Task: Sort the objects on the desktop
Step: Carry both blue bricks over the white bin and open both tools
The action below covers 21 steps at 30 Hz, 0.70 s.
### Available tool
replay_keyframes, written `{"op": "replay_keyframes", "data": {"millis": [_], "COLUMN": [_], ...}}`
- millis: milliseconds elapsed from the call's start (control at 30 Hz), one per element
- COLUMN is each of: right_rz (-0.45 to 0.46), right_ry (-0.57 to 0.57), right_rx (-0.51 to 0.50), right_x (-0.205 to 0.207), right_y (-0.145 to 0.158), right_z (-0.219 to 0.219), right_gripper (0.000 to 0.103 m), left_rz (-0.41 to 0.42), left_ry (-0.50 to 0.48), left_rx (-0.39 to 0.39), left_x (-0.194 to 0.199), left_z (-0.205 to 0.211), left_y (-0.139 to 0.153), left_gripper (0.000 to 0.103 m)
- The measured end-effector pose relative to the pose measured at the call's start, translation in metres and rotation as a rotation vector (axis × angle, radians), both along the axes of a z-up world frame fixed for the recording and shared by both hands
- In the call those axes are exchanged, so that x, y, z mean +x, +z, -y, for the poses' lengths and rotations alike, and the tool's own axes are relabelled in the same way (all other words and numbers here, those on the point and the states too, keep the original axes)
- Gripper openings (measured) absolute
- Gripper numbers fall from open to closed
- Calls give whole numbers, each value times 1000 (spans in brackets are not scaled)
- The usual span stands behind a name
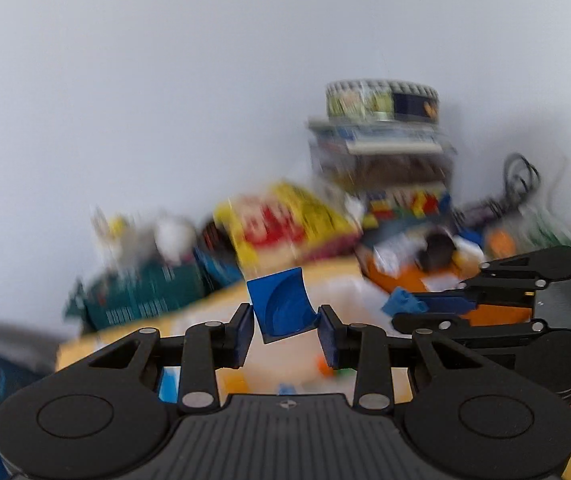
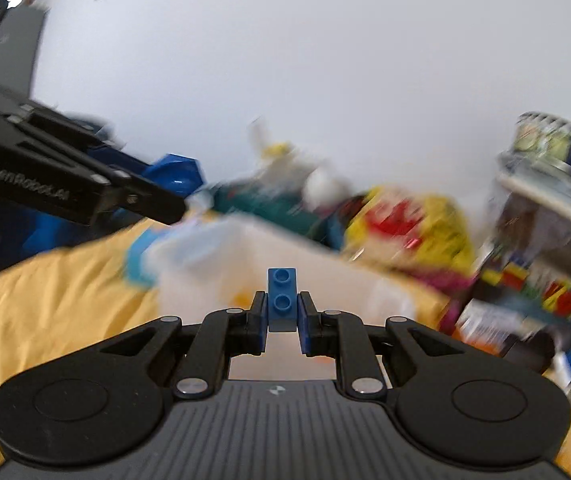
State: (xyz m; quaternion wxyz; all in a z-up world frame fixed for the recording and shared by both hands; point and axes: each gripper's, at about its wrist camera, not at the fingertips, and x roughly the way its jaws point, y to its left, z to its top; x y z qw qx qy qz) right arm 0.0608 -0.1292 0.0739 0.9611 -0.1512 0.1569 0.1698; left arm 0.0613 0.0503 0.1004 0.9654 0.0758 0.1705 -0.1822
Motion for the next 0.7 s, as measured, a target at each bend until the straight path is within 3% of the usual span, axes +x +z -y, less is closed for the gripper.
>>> {"op": "replay_keyframes", "data": {"millis": [100, 200, 400, 467, 533, 700], "right_rz": [21, -62, -244, -278, -299, -268], "right_ry": [-68, -134, -250, -256, -254, -228], "right_rx": [11, 113, 161, 153, 146, 179], "right_x": [30, 64, 102, 102, 97, 81], "right_y": [11, 9, -25, -34, -39, -31], "right_z": [1, 10, 20, 21, 23, 28], "right_gripper": [17, 18, 18, 19, 28, 29], "left_rz": [24, -14, -211, -243, -247, -210], "left_ry": [20, 32, 36, 41, 54, 43], "left_rx": [2, -16, 43, 58, 66, 9], "left_x": [31, 61, 105, 106, 102, 79], "left_z": [8, 18, 34, 37, 37, 26], "left_y": [10, 4, -48, -59, -62, -46], "left_gripper": [39, 39, 39, 40, 45, 47]}}
